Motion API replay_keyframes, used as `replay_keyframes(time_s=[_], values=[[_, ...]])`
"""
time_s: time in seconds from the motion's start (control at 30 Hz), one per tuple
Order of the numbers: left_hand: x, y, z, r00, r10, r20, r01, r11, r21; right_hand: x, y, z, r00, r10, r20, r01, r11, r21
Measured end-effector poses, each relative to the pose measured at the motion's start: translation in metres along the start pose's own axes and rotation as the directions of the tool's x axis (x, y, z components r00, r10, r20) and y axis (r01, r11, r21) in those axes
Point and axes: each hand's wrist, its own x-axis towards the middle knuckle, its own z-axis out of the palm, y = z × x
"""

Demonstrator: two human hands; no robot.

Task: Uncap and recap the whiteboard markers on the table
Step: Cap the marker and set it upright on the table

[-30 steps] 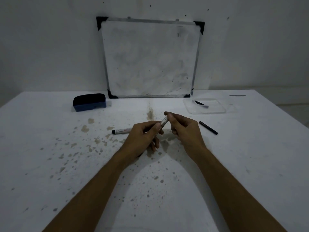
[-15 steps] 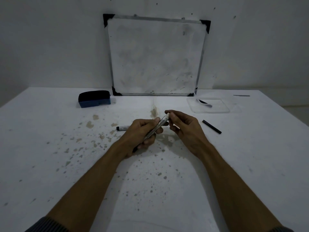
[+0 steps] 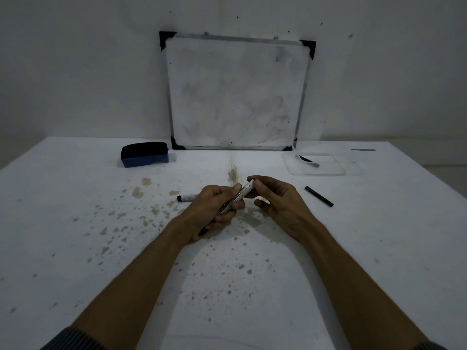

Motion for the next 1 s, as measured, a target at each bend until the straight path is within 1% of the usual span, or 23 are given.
replay_keyframes(time_s=[0.07,0.13,0.2,0.27,0.37,0.43,0.5,0.57,0.7,0.77,0.8,0.83,0.87,0.9,0.93,0.97,1.0], values=[[-0.001,0.002,0.006,0.999,0.014,-0.047,-0.013,1.0,0.01,0.001,-0.001,0.004,0.991,-0.104,-0.081,0.094,0.989,-0.117],[-0.001,0.011,0.014,0.997,0.046,-0.07,-0.046,0.999,-0.002,0.002,-0.004,0.011,0.959,-0.209,-0.19,0.177,0.97,-0.168],[-0.003,0.024,0.019,0.989,0.101,-0.106,-0.102,0.995,-0.007,0.0,-0.009,0.016,0.913,-0.273,-0.302,0.224,0.957,-0.186],[-0.006,0.034,0.021,0.97,0.156,-0.187,-0.163,0.986,-0.022,-0.005,-0.013,0.019,0.881,-0.328,-0.34,0.239,0.93,-0.279],[-0.013,0.036,0.018,0.93,0.221,-0.293,-0.224,0.974,0.025,-0.015,-0.016,0.027,0.899,-0.322,-0.296,0.203,0.907,-0.369],[-0.016,0.034,0.016,0.913,0.253,-0.319,-0.247,0.967,0.06,-0.018,-0.015,0.036,0.91,-0.328,-0.254,0.181,0.864,-0.47],[-0.017,0.033,0.017,0.91,0.269,-0.315,-0.251,0.963,0.099,-0.02,-0.011,0.043,0.912,-0.36,-0.198,0.191,0.799,-0.57],[-0.016,0.03,0.017,0.915,0.278,-0.292,-0.258,0.96,0.104,-0.021,-0.007,0.045,0.899,-0.41,-0.153,0.222,0.728,-0.649],[-0.009,0.028,0.012,0.932,0.261,-0.252,-0.229,0.962,0.151,-0.019,0.002,0.039,0.881,-0.452,-0.14,0.222,0.656,-0.722],[-0.003,0.028,0.008,0.931,0.252,-0.264,-0.189,0.952,0.242,-0.017,0.006,0.036,0.875,-0.462,-0.147,0.198,0.616,-0.763],[0.0,0.027,0.006,0.92,0.268,-0.288,-0.158,0.922,0.353,-0.016,0.007,0.034,0.868,-0.47,-0.161,0.178,0.597,-0.782],[0.004,0.023,0.002,0.9,0.298,-0.318,-0.106,0.857,0.504,-0.015,0.008,0.031,0.858,-0.476,-0.192,0.147,0.586,-0.797],[0.007,0.017,-0.001,0.876,0.34,-0.341,-0.038,0.754,0.656,-0.012,0.009,0.028,0.845,-0.482,-0.232,0.102,0.572,-0.814],[0.008,0.009,-0.005,0.854,0.393,-0.342,0.027,0.623,0.782,-0.008,0.01,0.023,0.828,-0.49,-0.272,0.046,0.543,-0.839],[0.008,0.001,-0.009,0.838,0.449,-0.311,0.066,0.482,0.874,-0.003,0.011,0.019,0.813,-0.498,-0.301,-0.015,0.498,-0.867],[0.008,-0.007,-0.014,0.837,0.486,-0.253,0.076,0.353,0.932,0.004,0.011,0.014,0.802,-0.504,-0.321,-0.075,0.448,-0.891],[0.009,-0.013,-0.019,0.85,0.492,-0.189,0.07,0.25,0.966,0.013,0.012,0.008,0.797,-0.503,-0.335,-0.127,0.403,-0.906]])
